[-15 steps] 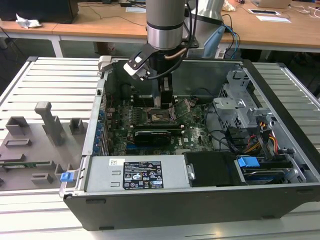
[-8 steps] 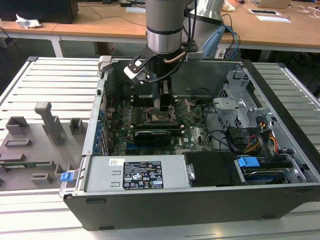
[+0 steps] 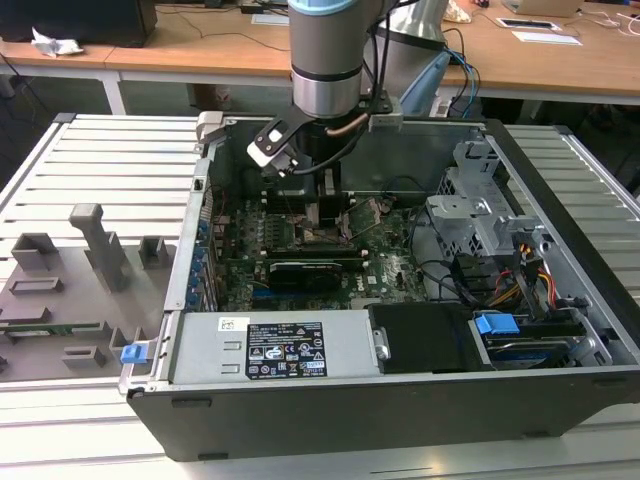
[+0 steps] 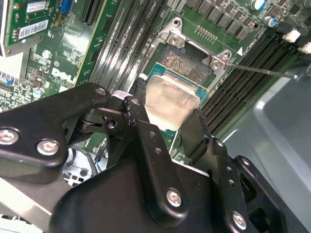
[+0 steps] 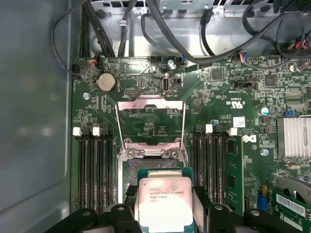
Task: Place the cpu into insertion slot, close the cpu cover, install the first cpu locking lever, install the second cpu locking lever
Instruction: 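Place the cpu into insertion slot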
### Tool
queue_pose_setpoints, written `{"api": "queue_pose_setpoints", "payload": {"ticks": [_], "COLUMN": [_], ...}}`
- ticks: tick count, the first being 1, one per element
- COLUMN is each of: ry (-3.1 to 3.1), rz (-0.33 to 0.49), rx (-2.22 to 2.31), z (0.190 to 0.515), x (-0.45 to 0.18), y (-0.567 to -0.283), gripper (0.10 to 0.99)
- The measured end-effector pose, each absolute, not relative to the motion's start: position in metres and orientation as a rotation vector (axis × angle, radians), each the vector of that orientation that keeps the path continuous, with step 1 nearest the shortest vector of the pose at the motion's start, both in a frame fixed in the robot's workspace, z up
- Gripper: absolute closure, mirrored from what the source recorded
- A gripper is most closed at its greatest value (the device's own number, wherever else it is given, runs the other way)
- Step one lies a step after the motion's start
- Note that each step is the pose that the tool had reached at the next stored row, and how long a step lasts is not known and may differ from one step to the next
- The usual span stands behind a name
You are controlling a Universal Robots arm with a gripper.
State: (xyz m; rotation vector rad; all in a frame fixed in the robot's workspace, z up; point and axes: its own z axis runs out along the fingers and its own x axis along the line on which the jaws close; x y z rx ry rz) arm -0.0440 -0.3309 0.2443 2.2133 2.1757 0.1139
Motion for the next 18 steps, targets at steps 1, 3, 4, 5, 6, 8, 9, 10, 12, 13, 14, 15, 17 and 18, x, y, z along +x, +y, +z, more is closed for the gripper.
{"api": "queue_pose_setpoints", "payload": {"ticks": [1,3,4,5,6,8,9,10,12,13,14,15,17,18], "ry": [2.176,2.176,2.176,2.176,2.176,2.176,2.176,2.176,2.176,2.176,2.176,2.176,2.176,2.176], "rz": [0.114,0.114,0.114,0.114,0.114,0.114,0.114,0.114,0.114,0.114,0.114,0.114,0.114,0.114], "rx": [2.213,2.213,2.213,2.213,2.213,2.213,2.213,2.213,2.213,2.213,2.213,2.213,2.213,2.213], "z": [0.243,0.241,0.240,0.239,0.238,0.234,0.233,0.232,0.231,0.230,0.230,0.229,0.228,0.227], "x": [-0.044,-0.044,-0.044,-0.044,-0.044,-0.044,-0.044,-0.044,-0.045,-0.045,-0.045,-0.045,-0.045,-0.045], "y": [-0.331,-0.331,-0.330,-0.330,-0.330,-0.330,-0.330,-0.330,-0.329,-0.329,-0.329,-0.329,-0.328,-0.328], "gripper": [0.557,0.557,0.557,0.557,0.557,0.557,0.557,0.557,0.557,0.557,0.557,0.557,0.557,0.557]}}
